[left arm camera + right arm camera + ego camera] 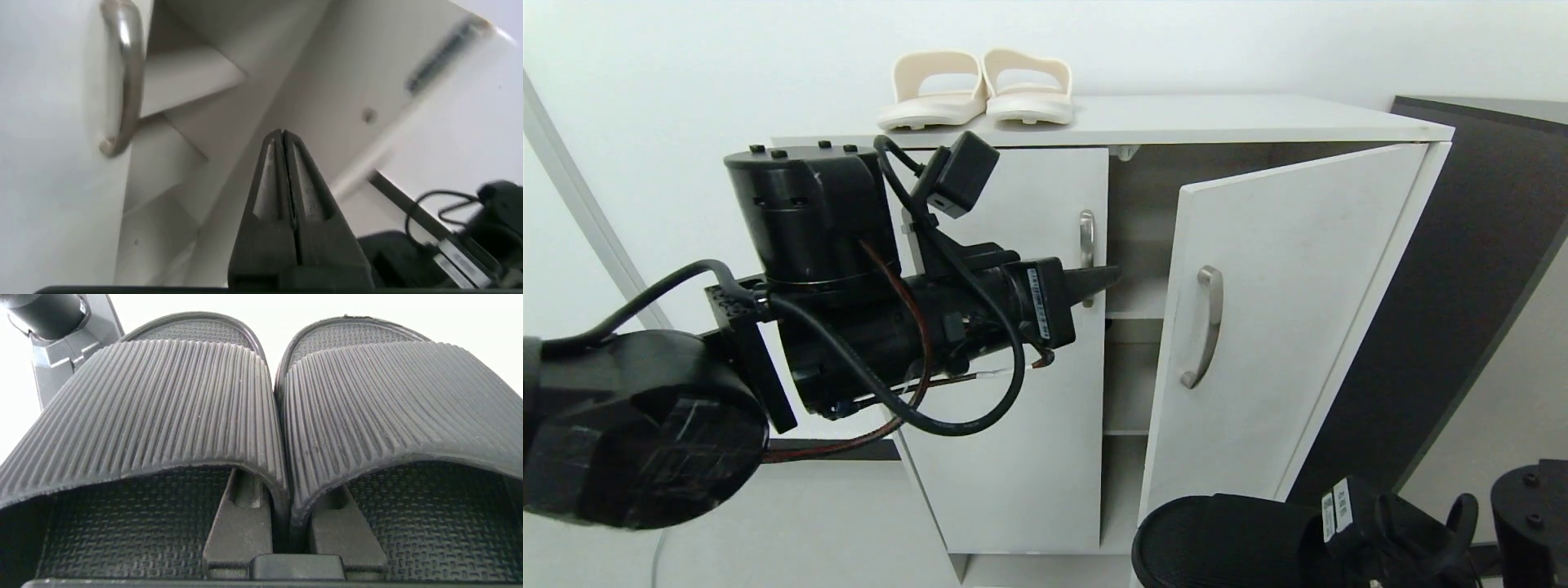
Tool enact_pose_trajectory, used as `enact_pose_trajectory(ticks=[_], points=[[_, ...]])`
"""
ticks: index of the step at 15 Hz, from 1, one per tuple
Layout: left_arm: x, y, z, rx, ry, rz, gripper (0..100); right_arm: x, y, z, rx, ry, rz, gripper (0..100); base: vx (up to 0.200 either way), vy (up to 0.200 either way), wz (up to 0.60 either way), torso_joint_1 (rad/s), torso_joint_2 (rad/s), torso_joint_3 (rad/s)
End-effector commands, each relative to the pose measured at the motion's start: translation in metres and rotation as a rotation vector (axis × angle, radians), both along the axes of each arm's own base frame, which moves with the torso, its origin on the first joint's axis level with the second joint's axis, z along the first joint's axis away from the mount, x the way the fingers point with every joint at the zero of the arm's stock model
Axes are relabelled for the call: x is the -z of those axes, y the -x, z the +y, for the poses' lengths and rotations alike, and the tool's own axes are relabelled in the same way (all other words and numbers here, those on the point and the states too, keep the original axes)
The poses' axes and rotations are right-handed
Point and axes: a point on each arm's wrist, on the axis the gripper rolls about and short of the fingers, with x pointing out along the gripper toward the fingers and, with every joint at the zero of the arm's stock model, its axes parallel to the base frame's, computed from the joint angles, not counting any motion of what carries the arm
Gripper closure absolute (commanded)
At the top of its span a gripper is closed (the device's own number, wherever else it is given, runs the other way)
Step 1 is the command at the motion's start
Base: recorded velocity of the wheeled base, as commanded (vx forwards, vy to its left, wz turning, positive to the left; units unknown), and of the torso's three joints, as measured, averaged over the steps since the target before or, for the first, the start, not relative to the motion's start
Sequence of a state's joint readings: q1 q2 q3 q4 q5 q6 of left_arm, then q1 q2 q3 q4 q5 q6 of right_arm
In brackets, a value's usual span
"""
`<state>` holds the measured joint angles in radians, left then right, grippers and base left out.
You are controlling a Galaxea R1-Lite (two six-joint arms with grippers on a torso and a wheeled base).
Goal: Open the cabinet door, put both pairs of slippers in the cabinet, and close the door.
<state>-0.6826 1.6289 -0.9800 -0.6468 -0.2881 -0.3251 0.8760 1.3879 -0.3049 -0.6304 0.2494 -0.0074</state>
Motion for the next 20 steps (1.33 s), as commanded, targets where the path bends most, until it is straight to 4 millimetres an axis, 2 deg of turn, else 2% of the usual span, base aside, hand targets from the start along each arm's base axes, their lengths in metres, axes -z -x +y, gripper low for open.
enact_pose_trajectory(ticks=[1,5,9,12,13,15,16,17,18,20], points=[[0.015,-0.020,-0.014,-0.003,-0.007,0.009,100,0.001,0.001,0.001,-0.008,0.003,0.003,100,0.000,0.000,0.00,0.000,0.00,0.000],[0.037,-0.051,-0.045,0.010,0.068,-0.083,100,0.004,0.009,0.002,-0.038,0.015,0.008,100,0.000,0.000,0.00,0.000,0.00,0.000],[0.046,-0.056,-0.050,0.011,0.065,-0.079,100,0.007,0.013,0.002,-0.058,0.027,0.017,100,0.000,0.000,0.00,0.000,0.00,0.000],[0.047,-0.055,-0.052,0.014,0.063,-0.074,100,0.013,0.021,0.001,-0.090,0.046,0.030,100,-0.200,0.000,0.00,0.005,0.00,0.001],[0.048,-0.052,-0.053,0.020,0.060,-0.072,100,0.013,0.021,0.002,-0.094,0.047,0.031,100,-0.200,0.000,0.00,0.002,0.01,0.007],[0.046,-0.033,-0.067,0.077,0.063,-0.079,100,0.014,0.021,0.001,-0.094,0.050,0.033,100,-0.200,0.000,0.00,-0.002,0.00,0.000],[0.040,-0.012,-0.079,0.138,0.079,-0.091,100,0.014,0.021,0.001,-0.094,0.050,0.032,100,-0.200,0.000,0.00,0.002,0.00,0.002],[0.039,-0.002,-0.086,0.170,0.084,-0.093,100,0.014,0.022,0.001,-0.095,0.051,0.034,100,-0.200,0.000,0.00,-0.002,0.00,-0.002],[0.036,0.005,-0.089,0.188,0.089,-0.097,100,0.014,0.022,0.001,-0.095,0.051,0.034,100,-0.200,0.000,0.00,0.002,0.00,0.002],[0.033,0.006,-0.084,0.182,0.092,-0.100,100,0.015,0.022,0.000,-0.099,0.055,0.027,100,0.000,0.000,0.00,0.000,0.00,0.000]])
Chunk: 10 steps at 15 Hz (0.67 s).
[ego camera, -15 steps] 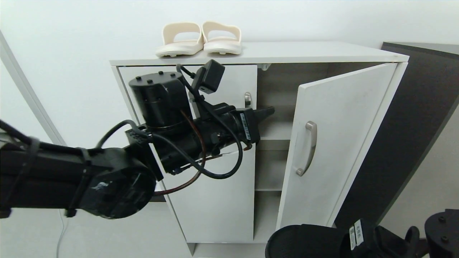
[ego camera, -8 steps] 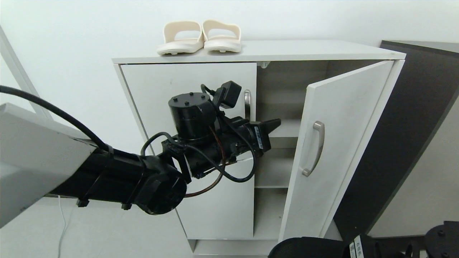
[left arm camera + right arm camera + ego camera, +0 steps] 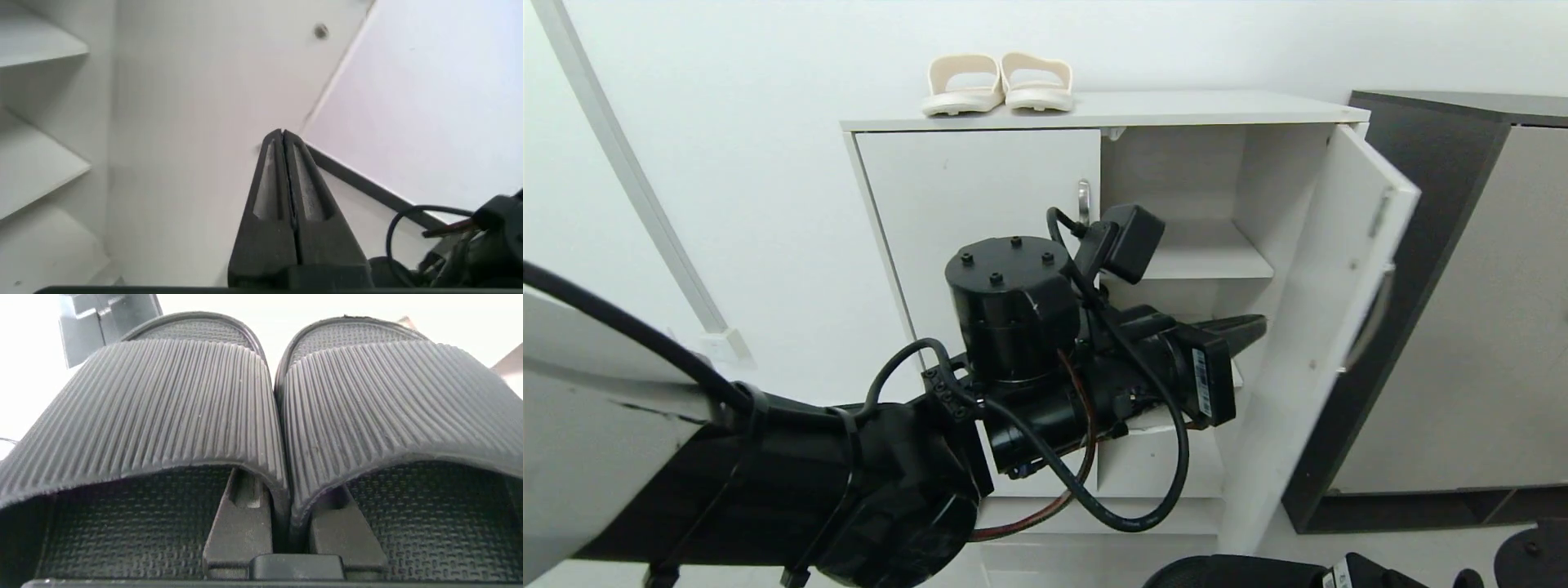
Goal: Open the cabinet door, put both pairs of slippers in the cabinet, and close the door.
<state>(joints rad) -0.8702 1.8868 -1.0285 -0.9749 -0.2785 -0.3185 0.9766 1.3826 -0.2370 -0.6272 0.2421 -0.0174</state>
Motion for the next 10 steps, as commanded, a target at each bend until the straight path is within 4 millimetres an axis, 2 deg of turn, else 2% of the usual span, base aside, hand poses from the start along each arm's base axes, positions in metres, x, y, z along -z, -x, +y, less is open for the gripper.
enact_pose_trajectory(ticks=[1,4,5,6,8,10], points=[[-0.006,0.001,0.007,-0.012,0.010,-0.007,100,0.001,0.000,0.000,-0.006,0.003,-0.005,100,0.000,0.000,0.00,0.000,0.00,0.000],[-0.016,-0.005,0.030,-0.067,0.021,-0.018,100,-0.003,-0.010,0.004,0.040,-0.005,-0.015,100,0.000,0.000,0.00,0.000,0.00,0.000],[-0.024,-0.006,0.050,-0.117,0.024,-0.025,100,-0.013,-0.033,0.008,0.194,-0.015,-0.051,100,0.000,0.000,0.00,0.000,0.00,0.000],[-0.030,-0.003,0.065,-0.177,0.012,-0.018,100,-0.018,-0.048,0.012,0.315,-0.021,-0.068,100,0.000,0.000,0.00,0.000,0.00,0.000],[-0.040,0.008,0.099,-0.426,-0.076,-0.012,100,-0.032,-0.068,0.026,0.512,-0.077,-0.070,100,0.000,0.000,0.00,0.000,0.00,0.000],[-0.048,0.033,0.128,-0.592,-0.135,-0.015,100,-0.035,-0.086,0.041,0.659,-0.077,-0.100,100,0.000,0.000,0.00,0.000,0.00,0.000]])
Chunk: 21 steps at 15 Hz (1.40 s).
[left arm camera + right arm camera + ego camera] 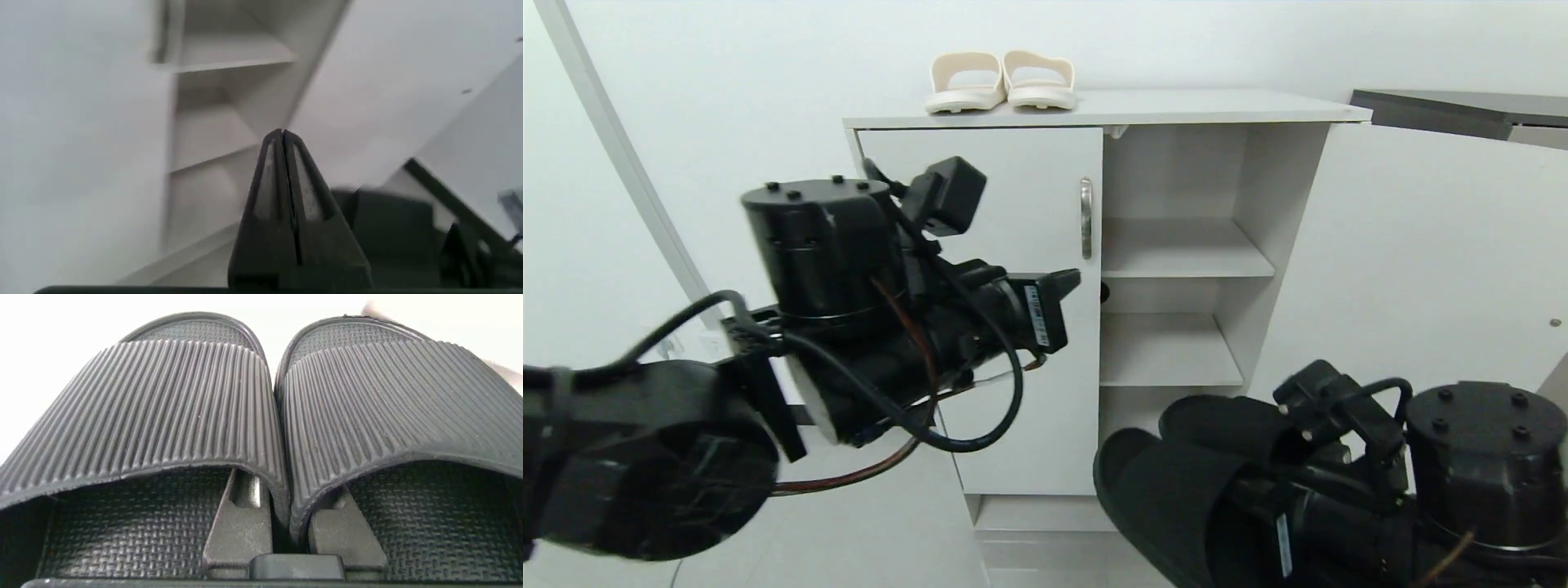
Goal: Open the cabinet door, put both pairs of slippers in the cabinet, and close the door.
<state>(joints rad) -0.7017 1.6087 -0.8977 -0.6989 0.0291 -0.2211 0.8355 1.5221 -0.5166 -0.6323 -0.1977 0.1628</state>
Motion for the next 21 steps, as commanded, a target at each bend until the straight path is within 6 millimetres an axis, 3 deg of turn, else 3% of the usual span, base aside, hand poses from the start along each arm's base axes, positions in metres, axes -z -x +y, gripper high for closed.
enact_pose_trajectory(ticks=[1,2,4,7,8,10,13,16,20,21], points=[[-0.023,0.049,0.052,-0.154,-0.026,-0.061,100,0.008,-0.026,0.021,0.131,0.037,-0.006,100,0.000,0.000,0.00,0.000,0.00,0.000],[-0.022,0.066,0.069,-0.225,-0.070,-0.081,100,0.009,-0.034,0.028,0.202,0.050,-0.033,100,0.000,0.000,0.00,0.000,0.00,0.000],[-0.012,0.098,0.131,-0.510,-0.248,-0.122,100,0.017,-0.053,0.042,0.341,0.048,-0.087,100,0.000,0.000,0.00,0.000,0.00,0.000],[0.009,0.159,0.186,-0.877,-0.241,-0.169,100,0.030,-0.068,0.051,0.441,0.048,-0.130,100,0.000,0.000,0.00,0.000,0.00,0.000],[0.022,0.177,0.192,-0.945,-0.235,-0.180,100,0.031,-0.068,0.050,0.443,0.045,-0.132,100,0.000,0.000,0.00,0.000,0.00,0.000],[0.073,0.209,0.198,-1.012,-0.245,-0.168,100,0.034,-0.065,0.047,0.442,0.063,-0.126,100,0.000,0.000,0.00,0.000,0.00,0.000],[0.132,0.241,0.199,-1.090,-0.265,-0.130,100,0.037,-0.064,0.047,0.440,0.075,-0.119,100,0.000,0.000,0.00,0.000,0.00,0.000],[0.160,0.251,0.197,-0.965,-0.303,-0.101,100,0.041,-0.060,0.046,0.428,0.087,-0.111,100,0.000,0.000,0.00,0.000,0.00,0.000],[0.164,0.249,0.188,-0.590,-0.288,-0.142,100,0.044,-0.054,0.048,0.402,0.086,-0.119,100,0.000,0.000,0.00,0.000,0.00,0.000],[0.167,0.250,0.188,-0.564,-0.300,-0.111,100,0.045,-0.053,0.049,0.397,0.086,-0.120,100,0.000,0.000,0.00,0.000,0.00,0.000]])
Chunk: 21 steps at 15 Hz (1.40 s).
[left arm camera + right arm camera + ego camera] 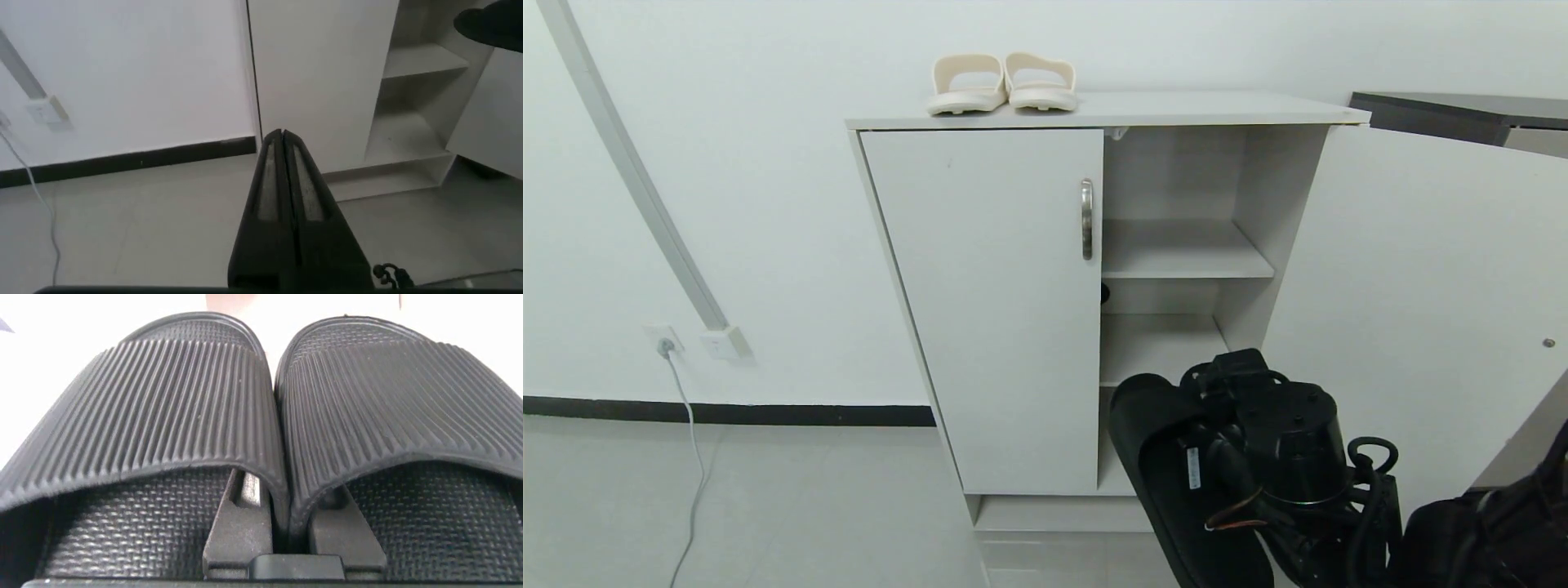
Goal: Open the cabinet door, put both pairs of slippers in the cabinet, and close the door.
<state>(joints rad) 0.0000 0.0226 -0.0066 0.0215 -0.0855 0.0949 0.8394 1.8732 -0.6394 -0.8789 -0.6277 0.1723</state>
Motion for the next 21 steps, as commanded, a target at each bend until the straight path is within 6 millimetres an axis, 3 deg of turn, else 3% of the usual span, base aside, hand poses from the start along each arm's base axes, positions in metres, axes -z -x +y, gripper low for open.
enact_pose_trajectory(ticks=[1,3,7,11,15,21], points=[[-0.001,0.001,0.000,0.022,0.009,-0.043,100,0.002,0.003,0.002,-0.015,0.002,0.005,100,0.000,0.000,0.00,0.000,0.00,0.000],[0.000,0.001,-0.001,0.023,0.041,-0.035,100,0.003,-0.001,0.007,-0.012,0.000,0.001,100,0.000,0.000,0.00,0.000,0.00,0.000],[0.000,0.001,0.000,0.021,0.038,-0.035,100,0.003,-0.032,0.030,0.096,-0.042,-0.067,100,0.000,0.000,0.00,0.000,0.00,0.000],[0.000,0.001,0.000,0.021,0.041,-0.035,100,-0.030,-0.048,0.062,0.175,-0.128,-0.082,100,0.000,0.000,0.00,0.000,0.00,0.000],[0.000,0.001,0.000,0.020,0.044,-0.035,100,-0.027,-0.048,0.065,0.227,-0.120,-0.029,100,0.000,0.000,0.00,0.000,0.00,0.000],[0.000,0.001,0.000,0.019,0.049,-0.034,100,-0.013,-0.053,0.065,0.241,-0.095,-0.011,100,0.000,-0.200,0.00,0.006,0.00,0.001]])
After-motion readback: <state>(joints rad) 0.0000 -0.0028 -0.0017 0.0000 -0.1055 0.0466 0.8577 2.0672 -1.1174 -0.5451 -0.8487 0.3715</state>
